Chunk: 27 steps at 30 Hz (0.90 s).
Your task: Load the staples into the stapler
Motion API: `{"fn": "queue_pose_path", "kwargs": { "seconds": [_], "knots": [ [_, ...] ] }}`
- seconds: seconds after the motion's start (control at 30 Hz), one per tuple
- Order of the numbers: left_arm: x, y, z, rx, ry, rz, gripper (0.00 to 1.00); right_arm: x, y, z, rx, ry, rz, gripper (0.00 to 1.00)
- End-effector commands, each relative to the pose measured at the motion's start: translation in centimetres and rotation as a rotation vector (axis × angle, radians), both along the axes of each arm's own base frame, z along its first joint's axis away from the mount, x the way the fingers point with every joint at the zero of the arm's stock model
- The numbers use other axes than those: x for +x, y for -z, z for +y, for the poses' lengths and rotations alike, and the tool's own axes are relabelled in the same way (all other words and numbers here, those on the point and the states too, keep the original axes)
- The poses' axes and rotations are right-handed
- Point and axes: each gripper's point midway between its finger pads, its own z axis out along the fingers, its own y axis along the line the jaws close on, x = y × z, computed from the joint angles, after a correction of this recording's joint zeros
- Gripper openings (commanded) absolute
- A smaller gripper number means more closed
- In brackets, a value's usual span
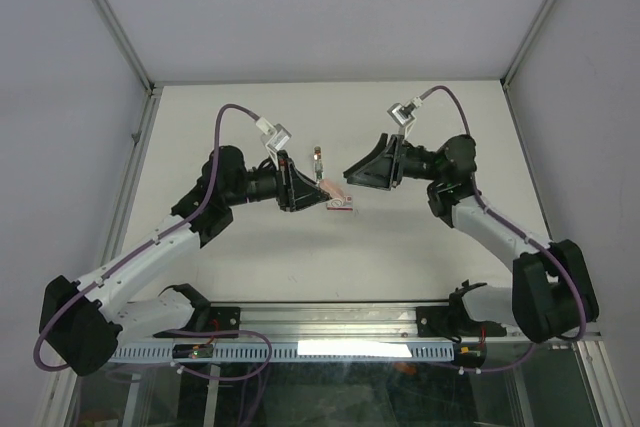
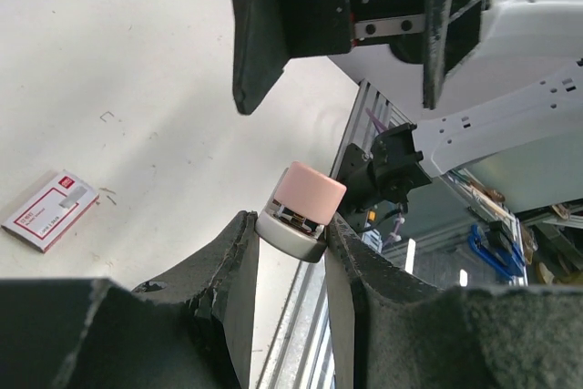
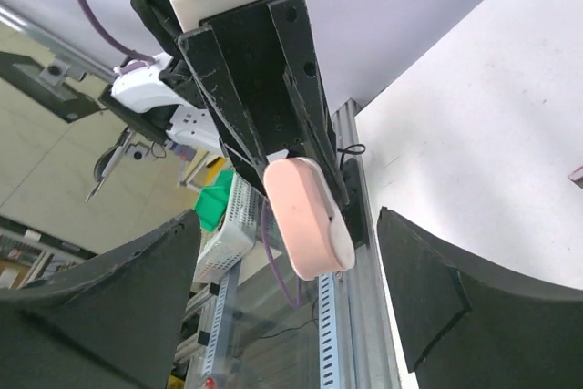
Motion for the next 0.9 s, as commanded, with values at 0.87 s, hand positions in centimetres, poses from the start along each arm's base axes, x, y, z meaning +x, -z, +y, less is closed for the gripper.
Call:
{"fn": "queue_pose_path", "kwargs": {
  "seconds": [0.87],
  "knots": [
    [-1.3,-1.2,-1.3,0.007,0.154,-0.024,0.00,-2.7,0.2,3.5,-0.179,-0.050,-0.295,0.42]
  ]
}}
